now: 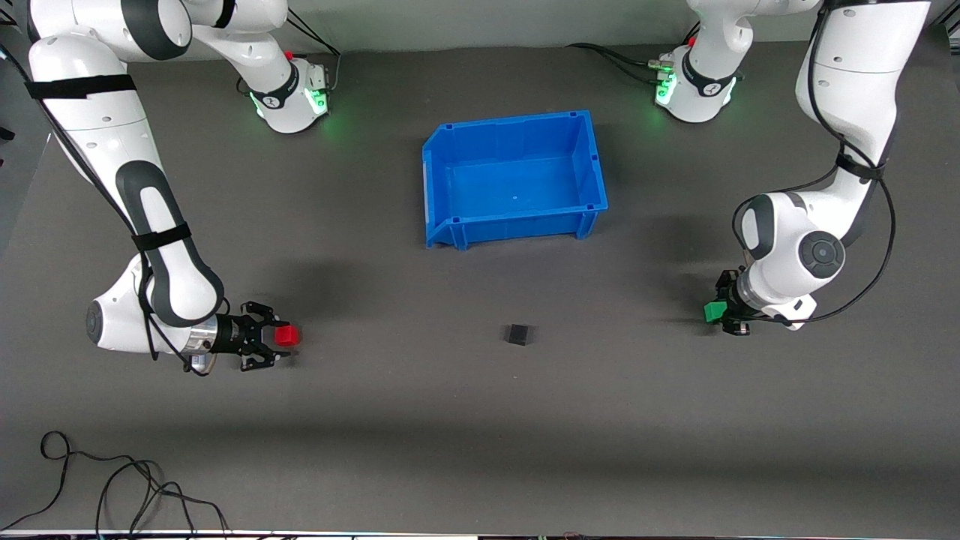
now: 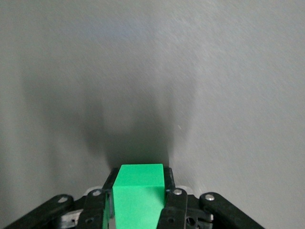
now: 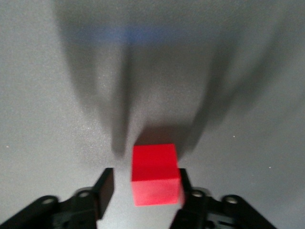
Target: Attach green and red cubes to black cube
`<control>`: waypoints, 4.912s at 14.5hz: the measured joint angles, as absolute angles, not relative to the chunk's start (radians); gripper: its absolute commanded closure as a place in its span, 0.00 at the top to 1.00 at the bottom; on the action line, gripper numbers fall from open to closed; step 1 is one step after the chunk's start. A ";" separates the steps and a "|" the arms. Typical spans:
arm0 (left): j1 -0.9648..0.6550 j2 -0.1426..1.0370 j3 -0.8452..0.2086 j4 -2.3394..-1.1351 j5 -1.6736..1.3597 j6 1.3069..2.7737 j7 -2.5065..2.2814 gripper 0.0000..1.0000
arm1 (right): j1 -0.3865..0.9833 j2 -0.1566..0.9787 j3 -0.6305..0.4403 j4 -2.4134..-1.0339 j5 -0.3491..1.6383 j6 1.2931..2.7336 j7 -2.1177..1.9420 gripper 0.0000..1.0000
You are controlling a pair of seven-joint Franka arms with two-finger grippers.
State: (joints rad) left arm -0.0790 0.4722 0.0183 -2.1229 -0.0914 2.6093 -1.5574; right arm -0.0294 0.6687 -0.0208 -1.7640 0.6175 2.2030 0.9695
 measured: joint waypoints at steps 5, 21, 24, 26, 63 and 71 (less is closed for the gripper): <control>-0.120 0.469 0.008 -1.967 -0.092 2.426 -1.559 0.00 | -0.030 0.669 -0.021 -1.764 0.618 2.204 0.966 0.20; -0.460 0.707 -0.005 -1.652 -0.093 2.421 -1.783 0.00 | 0.390 0.639 -0.008 -1.629 0.629 2.383 1.539 0.18; -0.475 0.752 -0.005 -1.598 -0.093 2.432 -1.784 0.00 | 0.487 0.697 -0.008 -1.592 0.629 2.474 1.679 0.18; -0.489 0.778 -0.005 -1.578 -0.093 2.433 -1.789 0.00 | 0.541 0.732 -0.008 -1.576 0.629 2.531 1.754 0.18; -0.597 0.858 0.047 -1.423 -0.080 2.394 -1.895 1.00 | 0.689 0.855 -0.083 -1.372 0.504 2.559 1.967 1.00; -0.421 0.569 0.113 -1.424 -0.067 2.003 -1.375 1.00 | 0.678 0.602 -0.292 -1.349 0.420 2.024 1.632 1.00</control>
State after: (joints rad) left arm -0.4214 0.5693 0.1133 -1.4240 -0.0671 2.0026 -1.3751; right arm 0.6785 0.6018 -0.2916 -1.3492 0.4203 2.0244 1.6316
